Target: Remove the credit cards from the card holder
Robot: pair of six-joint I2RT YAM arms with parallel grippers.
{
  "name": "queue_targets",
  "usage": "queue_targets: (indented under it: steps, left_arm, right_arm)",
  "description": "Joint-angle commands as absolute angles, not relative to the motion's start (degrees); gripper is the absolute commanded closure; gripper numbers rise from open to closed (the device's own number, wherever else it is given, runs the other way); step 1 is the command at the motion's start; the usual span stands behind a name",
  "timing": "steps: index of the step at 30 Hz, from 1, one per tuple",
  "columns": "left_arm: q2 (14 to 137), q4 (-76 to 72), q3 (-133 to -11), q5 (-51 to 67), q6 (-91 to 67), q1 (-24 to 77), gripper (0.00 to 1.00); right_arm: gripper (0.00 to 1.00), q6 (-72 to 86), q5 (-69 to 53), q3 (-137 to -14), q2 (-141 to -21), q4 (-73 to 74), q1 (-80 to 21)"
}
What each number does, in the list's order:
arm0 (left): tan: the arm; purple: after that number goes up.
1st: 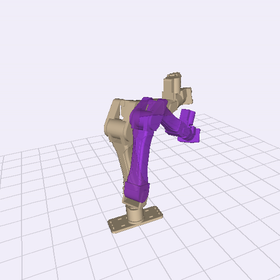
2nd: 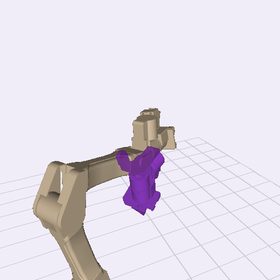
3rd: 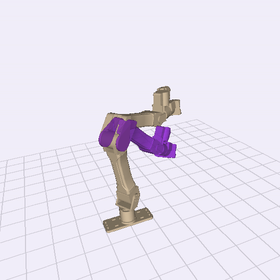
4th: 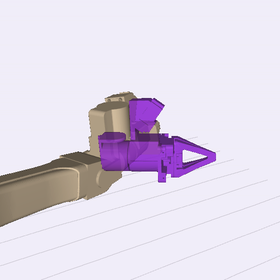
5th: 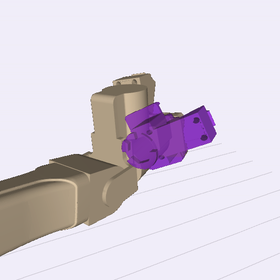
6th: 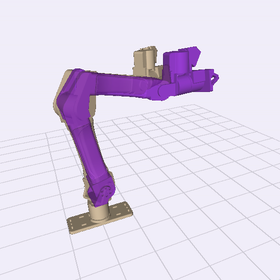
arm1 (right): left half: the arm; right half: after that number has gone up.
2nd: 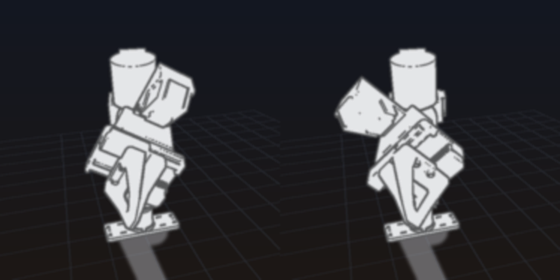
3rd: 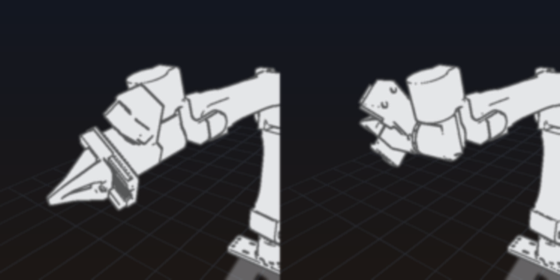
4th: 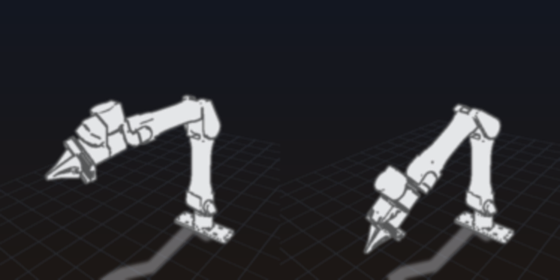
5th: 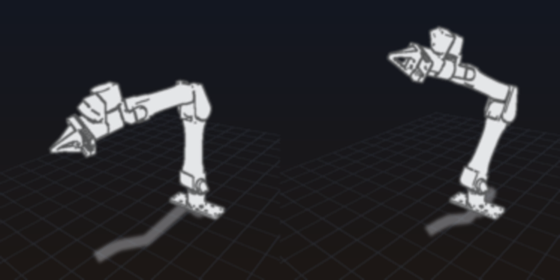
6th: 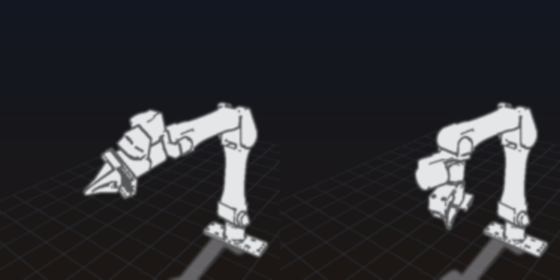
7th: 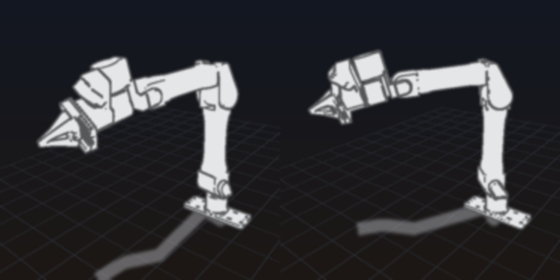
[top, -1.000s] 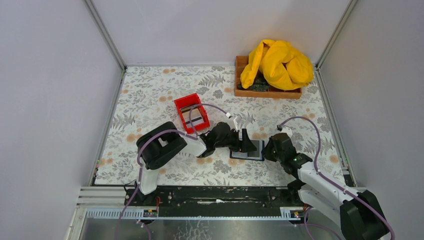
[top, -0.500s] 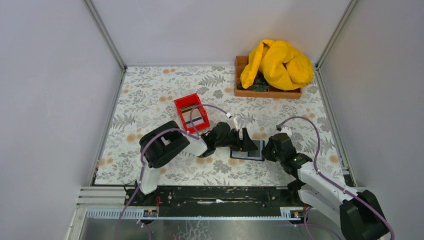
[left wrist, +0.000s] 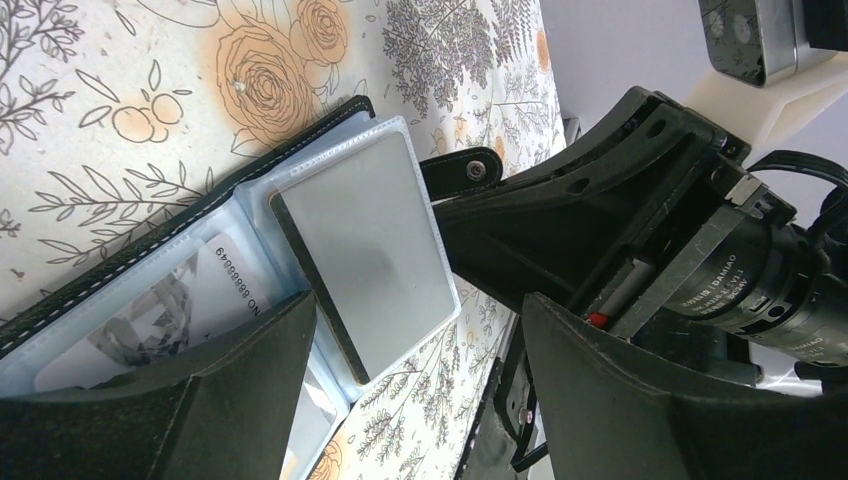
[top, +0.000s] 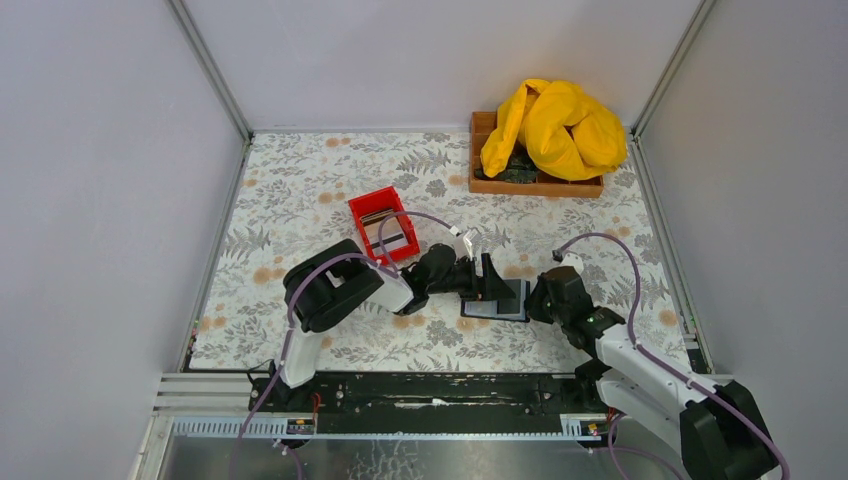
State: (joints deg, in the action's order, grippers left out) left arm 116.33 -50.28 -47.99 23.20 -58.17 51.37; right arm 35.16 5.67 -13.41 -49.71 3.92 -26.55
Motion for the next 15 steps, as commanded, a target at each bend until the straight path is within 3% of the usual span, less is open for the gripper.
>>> queue_targets:
  steps: [1, 8, 15]
  left_arm:
    - [117.1, -54.3, -47.7, 26.9, -59.0, 52.1, 0.18]
    - [117.3, -53.1, -47.9, 26.4, -58.2, 51.8, 0.18]
    - [117.0, -52.8, -47.7, 26.3, -57.9, 51.6, 0.18]
  right_arm:
    - [0.88, 34.9, 4.2, -13.2, -46.2, 4.4, -26.5]
    - [0.90, 33.6, 4.9, -18.3, -36.6, 12.2, -26.5]
    - [0.90, 33.8, 2.8, -17.8, -38.9, 11.0, -26.5]
